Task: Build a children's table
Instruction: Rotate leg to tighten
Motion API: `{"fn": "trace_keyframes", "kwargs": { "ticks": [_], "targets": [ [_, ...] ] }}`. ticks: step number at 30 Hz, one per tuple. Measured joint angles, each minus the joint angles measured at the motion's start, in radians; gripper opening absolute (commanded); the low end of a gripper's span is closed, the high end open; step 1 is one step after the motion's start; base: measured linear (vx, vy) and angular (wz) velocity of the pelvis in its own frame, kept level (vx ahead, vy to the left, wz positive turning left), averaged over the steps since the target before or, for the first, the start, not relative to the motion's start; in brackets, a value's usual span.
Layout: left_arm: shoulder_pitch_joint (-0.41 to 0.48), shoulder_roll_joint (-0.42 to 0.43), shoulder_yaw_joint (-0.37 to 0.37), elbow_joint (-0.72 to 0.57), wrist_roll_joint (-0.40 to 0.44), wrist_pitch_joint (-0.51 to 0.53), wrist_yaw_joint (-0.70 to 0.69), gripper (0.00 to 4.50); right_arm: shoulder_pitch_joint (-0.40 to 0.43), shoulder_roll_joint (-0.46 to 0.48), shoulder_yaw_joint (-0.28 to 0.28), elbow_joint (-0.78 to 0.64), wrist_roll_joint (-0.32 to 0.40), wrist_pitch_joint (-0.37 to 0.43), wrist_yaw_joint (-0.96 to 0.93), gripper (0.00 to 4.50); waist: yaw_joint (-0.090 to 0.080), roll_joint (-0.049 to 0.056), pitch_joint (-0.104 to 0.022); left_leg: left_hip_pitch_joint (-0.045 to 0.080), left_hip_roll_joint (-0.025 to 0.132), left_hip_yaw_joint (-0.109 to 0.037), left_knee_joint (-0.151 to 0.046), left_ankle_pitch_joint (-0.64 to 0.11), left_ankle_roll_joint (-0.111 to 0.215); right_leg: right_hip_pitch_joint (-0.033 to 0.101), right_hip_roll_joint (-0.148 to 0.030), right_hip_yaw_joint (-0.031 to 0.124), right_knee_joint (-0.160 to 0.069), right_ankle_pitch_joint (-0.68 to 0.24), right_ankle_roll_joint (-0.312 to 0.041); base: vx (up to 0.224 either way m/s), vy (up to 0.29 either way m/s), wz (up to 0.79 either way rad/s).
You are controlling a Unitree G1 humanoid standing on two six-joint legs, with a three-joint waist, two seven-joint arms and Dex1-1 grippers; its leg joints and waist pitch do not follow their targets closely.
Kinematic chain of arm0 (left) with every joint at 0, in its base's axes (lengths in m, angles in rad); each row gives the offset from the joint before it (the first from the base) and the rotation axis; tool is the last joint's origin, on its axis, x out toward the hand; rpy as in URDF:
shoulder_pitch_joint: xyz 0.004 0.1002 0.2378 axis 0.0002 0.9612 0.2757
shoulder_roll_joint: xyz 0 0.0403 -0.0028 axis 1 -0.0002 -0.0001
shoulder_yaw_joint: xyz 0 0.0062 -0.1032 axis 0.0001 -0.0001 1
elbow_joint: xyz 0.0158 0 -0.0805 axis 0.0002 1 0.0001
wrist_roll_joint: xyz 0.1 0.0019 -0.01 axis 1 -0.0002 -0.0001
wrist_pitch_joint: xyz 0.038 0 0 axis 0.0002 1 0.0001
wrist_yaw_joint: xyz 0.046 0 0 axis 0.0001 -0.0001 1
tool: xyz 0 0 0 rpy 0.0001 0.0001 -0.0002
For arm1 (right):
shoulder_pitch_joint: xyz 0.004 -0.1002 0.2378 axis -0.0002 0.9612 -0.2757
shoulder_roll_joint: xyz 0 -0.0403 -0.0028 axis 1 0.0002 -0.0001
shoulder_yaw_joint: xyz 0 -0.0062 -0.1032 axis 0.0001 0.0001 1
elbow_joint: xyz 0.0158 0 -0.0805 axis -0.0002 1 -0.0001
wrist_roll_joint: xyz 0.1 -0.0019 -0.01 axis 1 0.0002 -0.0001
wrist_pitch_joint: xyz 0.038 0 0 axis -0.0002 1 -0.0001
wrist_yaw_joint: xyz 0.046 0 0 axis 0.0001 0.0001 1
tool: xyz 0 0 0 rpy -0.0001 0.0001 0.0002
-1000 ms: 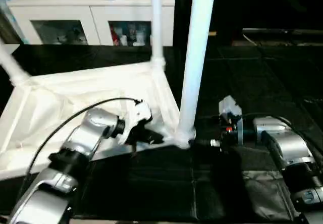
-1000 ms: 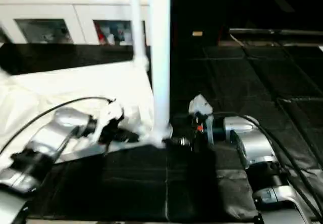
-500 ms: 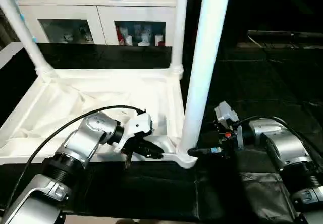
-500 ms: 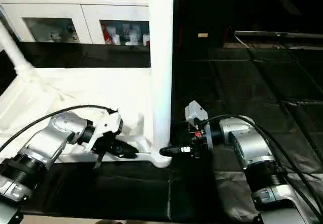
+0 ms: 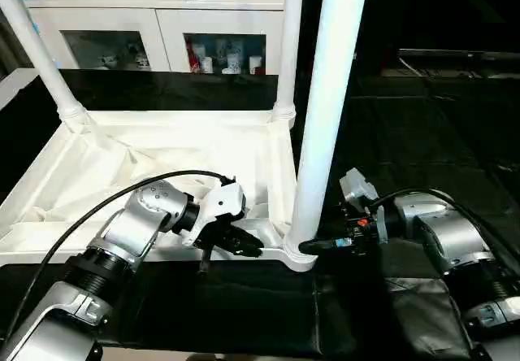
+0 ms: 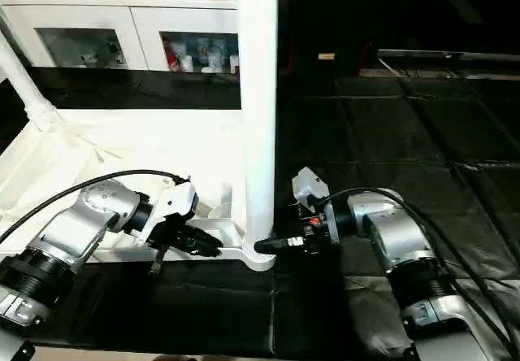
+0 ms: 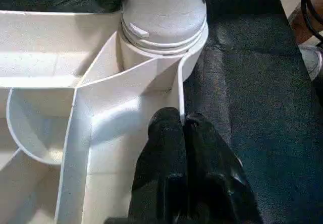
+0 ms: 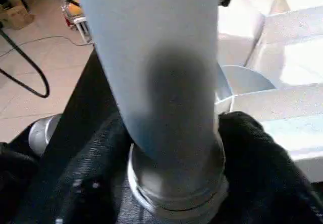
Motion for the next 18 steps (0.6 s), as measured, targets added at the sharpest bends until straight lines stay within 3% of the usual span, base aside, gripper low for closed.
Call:
{"fn": "trace_keyframes", "kwargs": {
  "ticks": [3,8,14,18],
  "targets": [
    [0.001,0.001,0.000,0.000,0.000,0.000,0.000,0.00,0.000,0.001,0.000,0.000,0.000,-0.006,0.001,2.19,0.000,0.000,0.000,0.000,0.000,0.000,0.000,0.000,0.000,0.000,0.000,0.000,0.001,0.000,0.000,0.000,0.000,0.00],
    [0.001,0.000,0.001,-0.004,0.000,0.002,0.005,0.00,0.000,0.001,0.000,-0.004,0.001,-0.016,0.001,2.05,0.000,0.000,0.000,0.001,0.000,0.000,0.000,0.000,0.000,0.000,0.000,0.000,0.001,0.000,0.000,0.000,0.000,0.00],
    [0.001,-0.046,0.025,0.023,-0.002,0.051,0.077,0.00,0.040,0.017,-0.036,-0.048,0.002,0.043,-0.092,2.00,0.002,0.001,0.000,0.004,0.000,0.000,0.000,0.000,0.000,0.004,-0.001,0.001,0.004,0.000,0.001,0.000,0.000,0.00],
    [-0.040,-0.128,0.082,0.124,0.021,0.115,0.251,0.00,0.048,0.097,-0.095,-0.047,-0.051,0.065,-0.364,1.99,-0.023,0.003,-0.001,0.008,-0.004,-0.001,0.002,0.000,-0.001,0.006,-0.001,0.002,0.005,-0.004,0.007,0.000,0.000,0.00]
  ]
}}
